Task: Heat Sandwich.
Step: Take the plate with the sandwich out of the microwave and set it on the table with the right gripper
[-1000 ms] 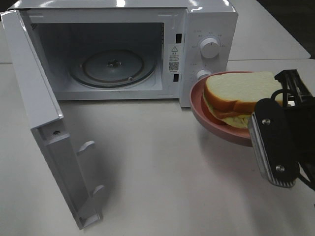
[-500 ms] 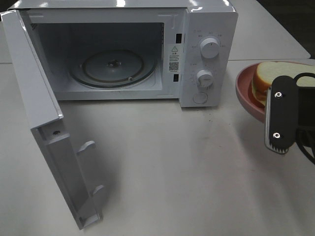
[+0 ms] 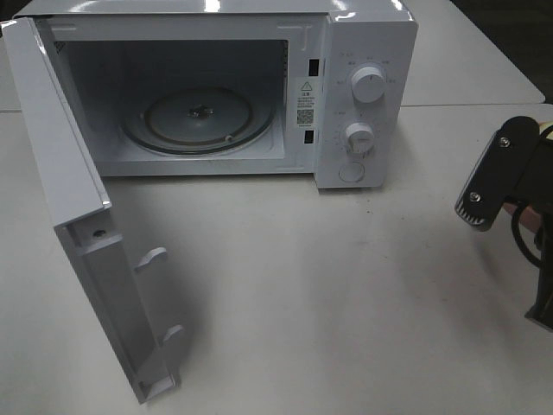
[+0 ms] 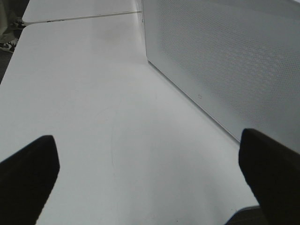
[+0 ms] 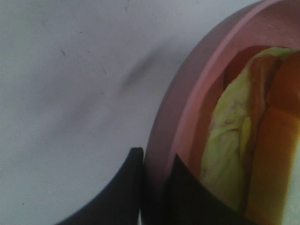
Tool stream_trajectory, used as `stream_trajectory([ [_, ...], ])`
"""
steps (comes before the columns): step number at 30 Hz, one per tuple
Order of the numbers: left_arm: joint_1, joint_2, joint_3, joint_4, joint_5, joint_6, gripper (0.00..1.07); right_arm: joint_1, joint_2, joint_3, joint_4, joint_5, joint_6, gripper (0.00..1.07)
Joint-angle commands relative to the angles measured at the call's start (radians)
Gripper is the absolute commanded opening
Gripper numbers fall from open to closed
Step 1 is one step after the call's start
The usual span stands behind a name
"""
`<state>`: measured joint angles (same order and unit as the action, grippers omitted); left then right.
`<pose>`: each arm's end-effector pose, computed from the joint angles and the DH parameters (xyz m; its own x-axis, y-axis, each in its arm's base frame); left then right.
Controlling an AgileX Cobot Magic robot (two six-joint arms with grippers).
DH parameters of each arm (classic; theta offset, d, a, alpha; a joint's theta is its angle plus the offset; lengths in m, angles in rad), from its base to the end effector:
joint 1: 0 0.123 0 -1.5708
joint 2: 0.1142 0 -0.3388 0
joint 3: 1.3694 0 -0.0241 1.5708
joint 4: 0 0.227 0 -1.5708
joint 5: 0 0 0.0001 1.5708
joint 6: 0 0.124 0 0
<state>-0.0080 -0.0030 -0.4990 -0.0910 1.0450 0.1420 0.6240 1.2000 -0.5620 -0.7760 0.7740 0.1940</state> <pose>-0.0504 -0.0093 0.2525 -0.4290 0.0992 -0.8979 0.1204 0.9914 0.0520 0.1679 0.0460 0.2533 -0.5376 -0.8231 -0.1828 -0.6226 0.5337 -0.5723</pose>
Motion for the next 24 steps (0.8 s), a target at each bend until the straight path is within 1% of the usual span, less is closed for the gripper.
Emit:
stream_trajectory([
  [1,0.003,-0.024,0.000,-0.004,-0.006,-0.001,1.03,-0.004,0.036,-0.001,-0.068,0.022,0.124,0.00],
  [2,0.003,-0.024,0.000,-0.004,-0.006,-0.001,1.03,-0.004,0.074,-0.013,-0.085,0.031,0.214,0.00],
  [5,0.003,-0.024,0.000,-0.004,-0.006,-0.001,1.03,-0.004,0.123,-0.049,-0.109,0.057,0.325,0.00],
  [6,0.003,-0.024,0.000,-0.004,-0.006,-0.001,1.03,-0.004,0.123,-0.049,-0.109,0.057,0.325,0.00],
  [7,0.003,-0.024,0.000,-0.004,-0.006,-0.001,1.03,-0.004,0.161,-0.075,-0.119,0.075,0.389,0.01],
  [10,0.003,-0.024,0.000,-0.004,-0.006,-0.001,1.03,-0.004,0.236,-0.119,-0.120,0.100,0.449,0.01],
  [15,0.003,-0.024,0.000,-0.004,-0.006,-0.001,1.03,-0.007,0.292,-0.160,-0.119,0.134,0.523,0.01],
  [18,0.003,-0.024,0.000,-0.004,-0.006,-0.001,1.03,-0.007,0.363,-0.215,-0.119,0.174,0.591,0.01],
  [19,0.003,-0.024,0.000,-0.004,-0.006,-0.001,1.03,-0.021,0.394,-0.243,-0.119,0.176,0.602,0.01],
  [24,0.003,-0.024,0.000,-0.004,-0.006,-0.001,1.03,-0.055,0.442,-0.281,-0.114,0.171,0.615,0.01],
])
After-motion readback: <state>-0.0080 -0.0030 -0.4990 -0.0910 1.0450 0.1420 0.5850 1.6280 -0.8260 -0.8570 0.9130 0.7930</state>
